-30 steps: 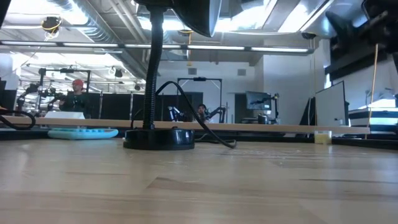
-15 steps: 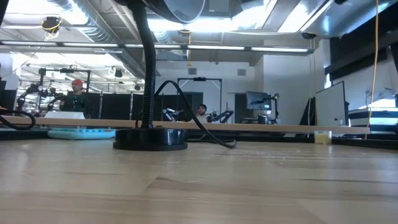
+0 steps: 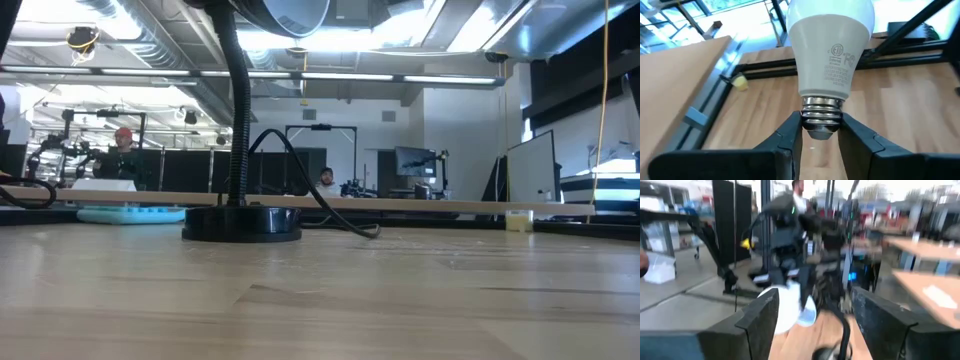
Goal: Screw lightbulb
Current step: Insert the lightbulb into the black lamp
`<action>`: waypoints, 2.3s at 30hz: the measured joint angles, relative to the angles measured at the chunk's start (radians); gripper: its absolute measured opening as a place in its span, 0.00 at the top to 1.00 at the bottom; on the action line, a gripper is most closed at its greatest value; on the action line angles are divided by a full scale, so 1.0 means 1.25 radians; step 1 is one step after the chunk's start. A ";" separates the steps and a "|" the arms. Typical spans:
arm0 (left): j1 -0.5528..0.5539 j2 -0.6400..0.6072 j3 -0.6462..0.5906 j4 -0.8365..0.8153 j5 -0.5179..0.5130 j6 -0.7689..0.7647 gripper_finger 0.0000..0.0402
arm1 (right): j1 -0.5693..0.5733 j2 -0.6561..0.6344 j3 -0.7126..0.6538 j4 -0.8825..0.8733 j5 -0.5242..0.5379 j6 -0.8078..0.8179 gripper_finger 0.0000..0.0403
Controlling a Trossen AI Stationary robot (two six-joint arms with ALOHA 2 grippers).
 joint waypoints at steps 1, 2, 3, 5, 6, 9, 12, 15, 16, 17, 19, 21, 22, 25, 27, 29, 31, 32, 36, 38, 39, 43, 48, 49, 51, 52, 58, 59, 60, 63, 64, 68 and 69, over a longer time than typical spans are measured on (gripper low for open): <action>0.006 0.000 0.015 -0.023 0.000 0.009 0.79 | 0.000 0.012 0.017 -0.029 0.001 0.006 0.39; 0.013 0.000 0.031 -0.045 0.000 0.020 0.79 | 0.000 0.025 0.030 -0.042 0.003 0.017 0.40; 0.020 -0.001 0.050 -0.063 0.000 0.025 0.79 | 0.000 0.036 0.045 -0.057 0.003 0.021 0.40; 0.033 -0.002 0.090 -0.105 0.000 0.025 0.79 | 0.000 0.052 0.063 -0.107 0.005 0.022 0.42; 0.038 -0.002 0.115 -0.131 0.000 0.023 0.79 | 0.000 0.062 0.068 -0.123 0.011 0.021 0.42; 0.058 -0.003 0.183 -0.227 0.018 -0.002 0.78 | 0.000 0.073 0.069 -0.154 0.036 0.015 0.43; 0.079 -0.005 0.221 -0.313 0.043 -0.035 0.79 | 0.000 0.102 0.070 -0.166 0.092 -0.015 0.44; 0.096 -0.005 0.229 -0.357 0.050 -0.042 0.79 | 0.000 0.128 0.068 -0.170 0.130 -0.031 0.44; 0.102 -0.004 0.229 -0.364 0.059 -0.038 0.78 | 0.000 0.139 0.062 -0.152 0.118 -0.039 0.44; 0.108 -0.004 0.229 -0.366 0.076 -0.031 0.78 | -0.001 0.143 0.052 -0.134 0.091 -0.051 0.44; 0.122 -0.003 0.229 -0.366 0.120 -0.022 0.78 | 0.000 0.141 0.015 -0.091 0.049 -0.071 0.44; 0.140 -0.003 0.229 -0.361 0.164 -0.022 0.78 | 0.000 0.130 -0.039 -0.007 0.049 -0.074 0.44; 0.148 -0.003 0.229 -0.360 0.183 -0.021 0.78 | 0.000 0.121 -0.076 0.037 0.055 -0.075 0.44; 0.169 -0.003 0.229 -0.360 0.203 -0.023 0.78 | -0.001 0.094 -0.213 0.214 0.061 -0.067 0.44; 0.177 -0.003 0.229 -0.359 0.203 -0.024 0.78 | -0.001 0.080 -0.314 0.379 0.074 -0.045 0.44; 0.179 -0.003 0.229 -0.352 0.204 -0.026 0.78 | 0.000 0.076 -0.392 0.534 0.110 -0.025 0.44; 0.179 -0.005 0.228 -0.357 0.206 -0.028 0.78 | 0.000 0.085 -0.446 0.627 0.156 -0.023 0.44; 0.178 -0.006 0.227 -0.357 0.206 -0.028 0.78 | 0.000 0.092 -0.461 0.654 0.179 -0.022 0.44; 0.178 -0.006 0.225 -0.361 0.217 -0.028 0.78 | 0.000 0.096 -0.469 0.712 0.192 0.062 0.44; 0.178 -0.006 0.225 -0.354 0.222 -0.028 0.78 | 0.000 0.109 -0.468 0.724 0.186 0.073 0.43; 0.178 -0.006 0.225 -0.351 0.224 -0.026 0.77 | 0.000 0.114 -0.469 0.729 0.185 0.085 0.41; 0.183 -0.006 0.225 -0.360 0.231 -0.028 0.78 | 0.000 0.132 -0.470 0.738 0.180 0.100 0.33; 0.183 -0.002 0.225 -0.353 0.240 -0.031 0.78 | 0.000 0.168 -0.459 0.745 0.168 0.106 0.23; 0.183 -0.001 0.224 -0.351 0.241 -0.031 0.78 | 0.000 0.183 -0.453 0.762 0.170 0.106 0.22; 0.186 0.007 0.224 -0.343 0.242 -0.031 0.78 | 0.000 0.214 -0.435 0.789 0.172 0.105 0.22; 0.188 0.009 0.224 -0.347 0.245 -0.031 0.78 | 0.000 0.229 -0.424 0.791 0.172 0.100 0.22; 0.200 0.015 0.224 -0.379 0.252 -0.047 0.78 | 0.000 0.297 -0.354 0.781 0.138 0.064 0.26; 0.202 0.018 0.224 -0.395 0.252 -0.047 0.78 | 0.000 0.299 -0.342 0.766 0.135 0.058 0.27; 0.204 0.021 0.224 -0.412 0.254 -0.048 0.78 | 0.000 0.299 -0.329 0.739 0.135 0.054 0.27; 0.205 0.026 0.224 -0.434 0.253 -0.051 0.78 | 0.000 0.295 -0.285 0.636 0.147 0.031 0.28; 0.205 0.028 0.224 -0.429 0.253 -0.049 0.78 | 0.000 0.293 -0.271 0.601 0.155 0.025 0.28; 0.205 0.030 0.224 -0.424 0.252 -0.046 0.78 | 0.000 0.305 -0.232 0.552 0.153 0.018 0.28; 0.206 0.034 0.224 -0.427 0.252 -0.046 0.78 | 0.000 0.308 -0.229 0.552 0.144 0.020 0.28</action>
